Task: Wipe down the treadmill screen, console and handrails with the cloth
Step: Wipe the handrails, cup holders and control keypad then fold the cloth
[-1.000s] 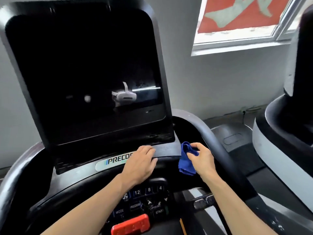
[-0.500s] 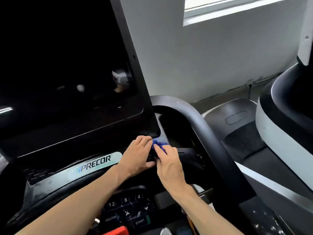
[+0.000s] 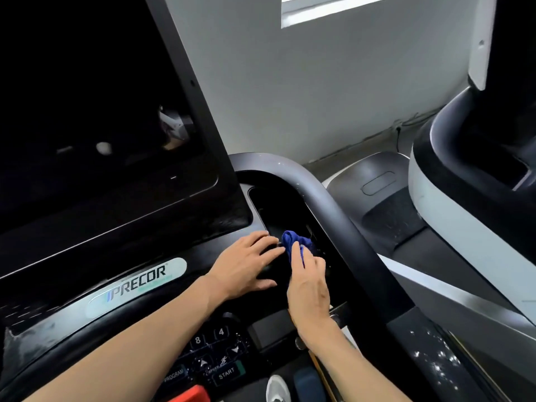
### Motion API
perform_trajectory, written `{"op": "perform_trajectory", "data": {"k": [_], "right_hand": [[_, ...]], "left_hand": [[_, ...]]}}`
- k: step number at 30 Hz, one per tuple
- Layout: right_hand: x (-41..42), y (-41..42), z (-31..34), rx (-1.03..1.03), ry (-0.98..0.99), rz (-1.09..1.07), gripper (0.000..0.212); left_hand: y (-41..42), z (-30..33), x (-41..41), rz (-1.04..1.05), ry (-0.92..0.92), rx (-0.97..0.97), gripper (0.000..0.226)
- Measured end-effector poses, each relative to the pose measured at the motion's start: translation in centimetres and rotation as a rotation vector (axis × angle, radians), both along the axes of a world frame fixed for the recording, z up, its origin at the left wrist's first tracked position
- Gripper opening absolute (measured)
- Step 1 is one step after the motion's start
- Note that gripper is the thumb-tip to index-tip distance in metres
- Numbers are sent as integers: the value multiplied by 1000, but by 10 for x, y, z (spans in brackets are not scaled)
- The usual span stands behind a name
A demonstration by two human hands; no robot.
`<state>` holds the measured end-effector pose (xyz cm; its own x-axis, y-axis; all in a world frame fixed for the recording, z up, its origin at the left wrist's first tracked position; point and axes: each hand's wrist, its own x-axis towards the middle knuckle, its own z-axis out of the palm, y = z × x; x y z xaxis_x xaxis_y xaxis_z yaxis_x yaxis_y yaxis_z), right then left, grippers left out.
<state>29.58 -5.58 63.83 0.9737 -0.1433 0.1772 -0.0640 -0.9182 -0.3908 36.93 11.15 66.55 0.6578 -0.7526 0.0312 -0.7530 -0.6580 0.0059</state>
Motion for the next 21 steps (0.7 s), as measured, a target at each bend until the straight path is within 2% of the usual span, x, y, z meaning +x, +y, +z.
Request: {"op": "perform_trajectory", "data": {"k": [2,4,8,10,13,16,21], "right_hand": [[-7,3,-5,-56,44,-77,58],[-4,-3,-6,-105,106,-132,61],[19,-14,1,-197,238,-51,70],[36,-16,6,-222,210,-11,73],[28,-22,9,-204,228,-16,68],[-16,-19,3,-156,415,-29,70],[9,-11,8,-64,334,-155,70]], "left_hand": [[-11,-4,4,-19,75,-7,85],[-14,-4,10,-39,121,-8,86],[-15,-4,17,-81,110,-4,85],[-16,-4,16,-76,86,3,84],[-16,-2,15,-94,67,-24,81],[-15,-2,14,-81,83,-44,79],[-17,0,13,-66,89,-23,79]]}}
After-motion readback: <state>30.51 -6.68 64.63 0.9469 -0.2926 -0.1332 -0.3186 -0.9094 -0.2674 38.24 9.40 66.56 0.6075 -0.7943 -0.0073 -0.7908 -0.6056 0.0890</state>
